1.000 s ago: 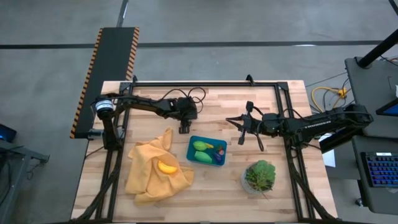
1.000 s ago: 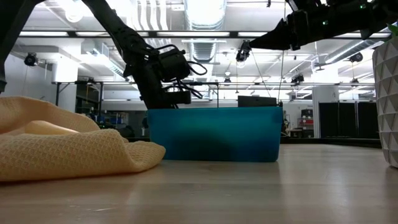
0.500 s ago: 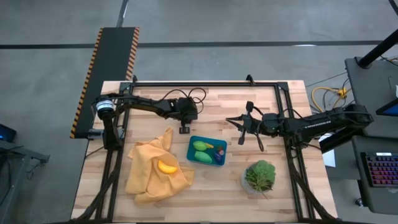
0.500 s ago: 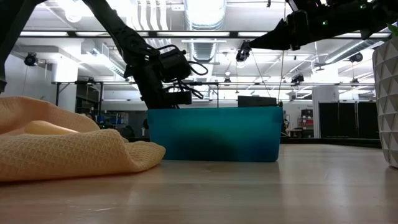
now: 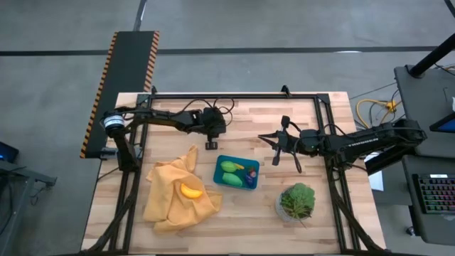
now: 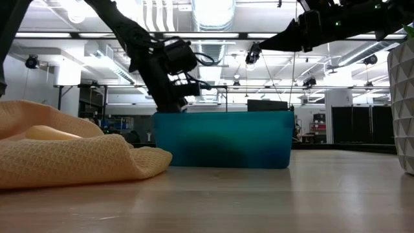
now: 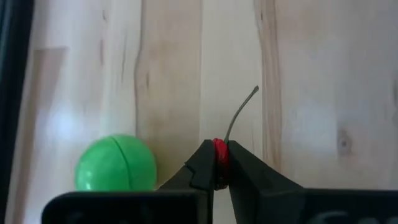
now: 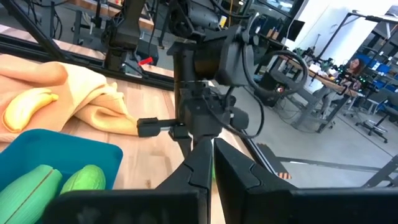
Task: Pick and placing Produce into tupperware
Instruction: Put the red cherry into the blue bin
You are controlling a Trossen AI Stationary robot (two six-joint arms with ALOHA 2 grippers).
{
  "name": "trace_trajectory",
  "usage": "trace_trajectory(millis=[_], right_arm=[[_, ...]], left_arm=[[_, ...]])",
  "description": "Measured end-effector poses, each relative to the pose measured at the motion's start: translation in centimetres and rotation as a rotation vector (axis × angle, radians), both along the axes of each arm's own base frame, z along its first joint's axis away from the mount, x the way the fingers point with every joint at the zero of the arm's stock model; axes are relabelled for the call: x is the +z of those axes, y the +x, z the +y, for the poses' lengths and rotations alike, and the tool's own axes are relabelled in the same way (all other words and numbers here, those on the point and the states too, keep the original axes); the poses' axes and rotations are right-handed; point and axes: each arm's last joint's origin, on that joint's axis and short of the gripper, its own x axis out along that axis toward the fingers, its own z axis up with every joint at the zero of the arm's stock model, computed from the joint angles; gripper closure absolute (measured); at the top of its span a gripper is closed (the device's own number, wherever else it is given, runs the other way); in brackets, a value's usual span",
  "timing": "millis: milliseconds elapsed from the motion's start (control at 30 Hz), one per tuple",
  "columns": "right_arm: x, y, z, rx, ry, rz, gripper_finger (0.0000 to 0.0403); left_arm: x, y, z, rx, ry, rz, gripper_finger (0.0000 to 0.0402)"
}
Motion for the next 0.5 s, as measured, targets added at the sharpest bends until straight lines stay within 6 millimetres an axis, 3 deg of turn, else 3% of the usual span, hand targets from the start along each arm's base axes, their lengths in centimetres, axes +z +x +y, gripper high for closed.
trace_trajectory(millis=[500], right_arm=[[0.1, -0.1, 0.0, 0.000, 0.000, -0.005, 0.0394]], left_arm=[[4.6, 0.6, -1.6, -0.149, -0.166, -0.339, 0.0393]])
